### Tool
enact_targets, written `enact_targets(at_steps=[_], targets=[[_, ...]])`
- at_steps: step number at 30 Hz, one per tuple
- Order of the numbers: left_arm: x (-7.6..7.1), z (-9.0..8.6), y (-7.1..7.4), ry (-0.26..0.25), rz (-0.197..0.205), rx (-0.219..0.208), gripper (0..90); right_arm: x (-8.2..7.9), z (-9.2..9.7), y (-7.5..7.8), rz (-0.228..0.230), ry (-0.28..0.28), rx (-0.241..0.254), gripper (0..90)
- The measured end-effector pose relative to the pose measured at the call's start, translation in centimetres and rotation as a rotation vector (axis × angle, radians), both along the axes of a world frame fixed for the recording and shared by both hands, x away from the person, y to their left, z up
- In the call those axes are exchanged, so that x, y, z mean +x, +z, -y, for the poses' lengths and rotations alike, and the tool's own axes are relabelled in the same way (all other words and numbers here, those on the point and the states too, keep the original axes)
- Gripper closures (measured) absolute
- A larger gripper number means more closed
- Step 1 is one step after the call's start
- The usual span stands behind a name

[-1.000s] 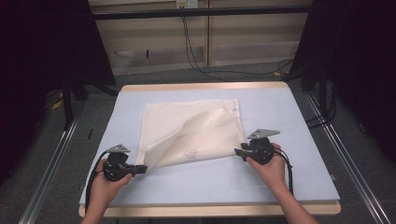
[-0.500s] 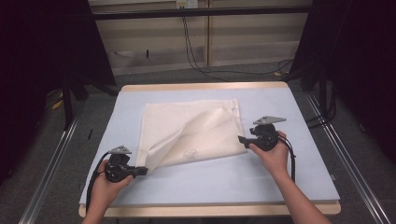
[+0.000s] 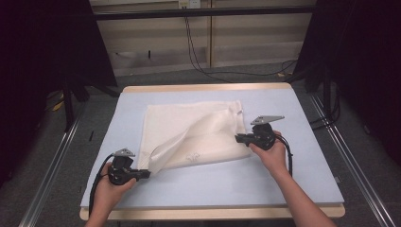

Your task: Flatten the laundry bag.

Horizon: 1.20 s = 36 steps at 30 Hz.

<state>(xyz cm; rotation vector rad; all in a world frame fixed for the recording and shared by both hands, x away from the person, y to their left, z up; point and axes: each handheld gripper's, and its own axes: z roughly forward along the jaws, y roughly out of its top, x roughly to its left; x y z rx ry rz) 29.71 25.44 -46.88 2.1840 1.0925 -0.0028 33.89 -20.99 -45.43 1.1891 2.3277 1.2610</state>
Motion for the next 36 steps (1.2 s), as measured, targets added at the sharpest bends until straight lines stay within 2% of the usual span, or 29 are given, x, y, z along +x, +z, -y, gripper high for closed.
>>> enact_targets(at_steps=[1, 2, 3, 5, 9, 17, 21, 27, 28, 36], targets=[[0.0, 0.0, 0.0, 0.002, -0.001, 0.001, 89.8, -0.4, 0.1, 0.1, 0.013, 0.015, -0.007, 86.7], [-0.1, 0.1, 0.0, 0.017, -0.004, -0.001, 89.8, -1.7, 0.5, 0.2, 0.039, 0.043, 0.008, 86.7], [-0.1, 0.1, 0.0, 0.017, -0.004, -0.001, 89.8, -1.7, 0.5, 0.2, 0.039, 0.043, 0.008, 86.7], [-0.1, 0.1, 0.0, 0.024, -0.008, -0.002, 89.8, -2.9, 1.0, 0.0, 0.069, 0.077, 0.006, 86.7], [-0.1, 0.0, 0.0, 0.045, -0.014, -0.018, 89.8, -5.1, 1.5, -0.7, 0.089, 0.125, -0.012, 86.6], [-0.1, -0.9, 0.2, 0.089, -0.016, -0.064, 89.7, -7.3, 2.2, -2.0, 0.120, 0.230, -0.036, 86.7], [-0.1, -1.6, 0.3, 0.116, -0.018, -0.086, 89.6, -8.2, 2.6, -2.5, 0.121, 0.244, -0.018, 86.6], [-0.3, -2.3, 0.4, 0.127, -0.017, -0.082, 89.6, -8.6, 2.8, -2.9, 0.104, 0.254, -0.007, 86.6], [-0.3, -2.4, 0.4, 0.112, -0.022, -0.076, 89.6, -8.7, 2.8, -3.0, 0.102, 0.252, -0.008, 86.6], [-0.6, -2.7, 0.3, 0.111, -0.029, -0.065, 89.6, -9.4, 2.8, -3.1, 0.080, 0.266, -0.025, 86.3]])
